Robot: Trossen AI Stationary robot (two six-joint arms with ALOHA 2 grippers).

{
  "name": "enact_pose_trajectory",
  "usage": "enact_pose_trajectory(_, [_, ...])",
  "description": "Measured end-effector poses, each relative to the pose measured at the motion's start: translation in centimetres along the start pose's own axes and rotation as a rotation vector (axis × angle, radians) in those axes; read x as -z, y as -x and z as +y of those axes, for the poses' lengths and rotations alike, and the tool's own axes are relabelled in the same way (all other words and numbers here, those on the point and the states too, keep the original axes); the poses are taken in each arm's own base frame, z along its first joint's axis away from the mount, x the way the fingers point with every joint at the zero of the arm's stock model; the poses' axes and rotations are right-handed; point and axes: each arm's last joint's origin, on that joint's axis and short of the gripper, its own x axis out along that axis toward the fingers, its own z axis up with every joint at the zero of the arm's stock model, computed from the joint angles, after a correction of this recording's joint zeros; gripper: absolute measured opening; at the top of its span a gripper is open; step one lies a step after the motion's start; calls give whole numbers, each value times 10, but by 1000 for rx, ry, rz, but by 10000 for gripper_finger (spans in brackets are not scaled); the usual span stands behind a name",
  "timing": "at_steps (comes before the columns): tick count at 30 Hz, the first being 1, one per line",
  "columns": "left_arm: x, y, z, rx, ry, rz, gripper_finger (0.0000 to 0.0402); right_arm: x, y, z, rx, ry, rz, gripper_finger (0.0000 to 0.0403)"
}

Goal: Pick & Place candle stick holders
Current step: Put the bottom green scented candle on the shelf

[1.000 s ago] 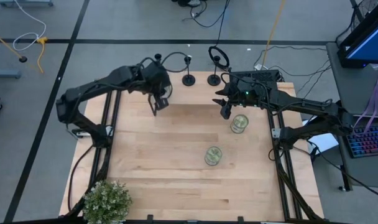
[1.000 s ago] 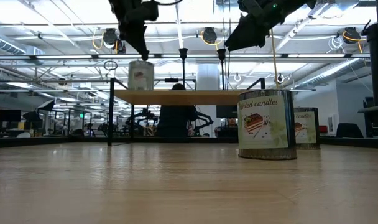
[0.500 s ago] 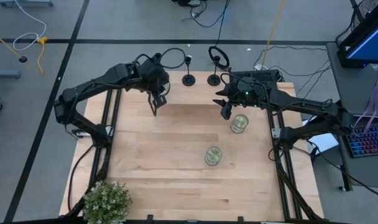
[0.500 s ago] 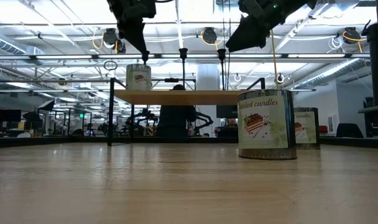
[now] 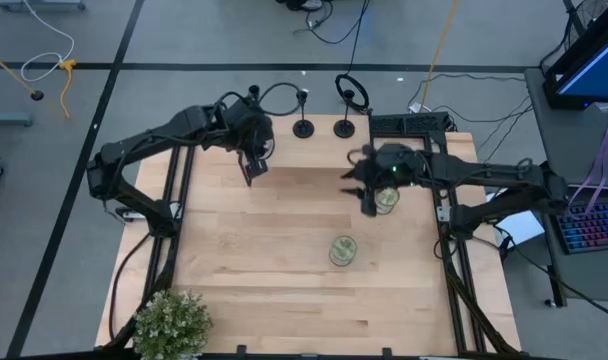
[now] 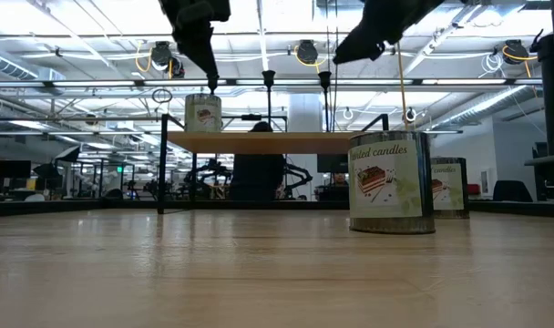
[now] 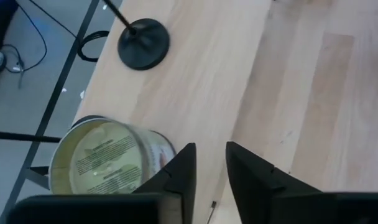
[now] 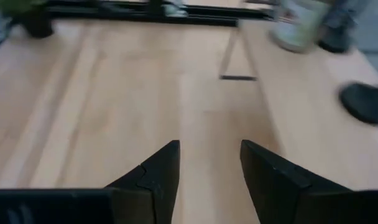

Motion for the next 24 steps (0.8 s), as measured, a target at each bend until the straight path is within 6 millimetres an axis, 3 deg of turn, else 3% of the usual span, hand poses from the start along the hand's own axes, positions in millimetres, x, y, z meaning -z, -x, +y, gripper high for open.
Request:
enact_pose_trajectory(6, [-2, 1, -12, -7, -30, -4, 128, 3, -13, 35, -117, 86, 47, 194])
enact_pose_trajectory(14, [-4, 4, -25, -21, 17, -9, 131, 16, -38, 79, -243, 98, 164, 235])
enact_pose_trajectory(24, [-5, 5, -34, -3, -19, -15, 131, 36, -45, 114, -304, 24, 353, 229])
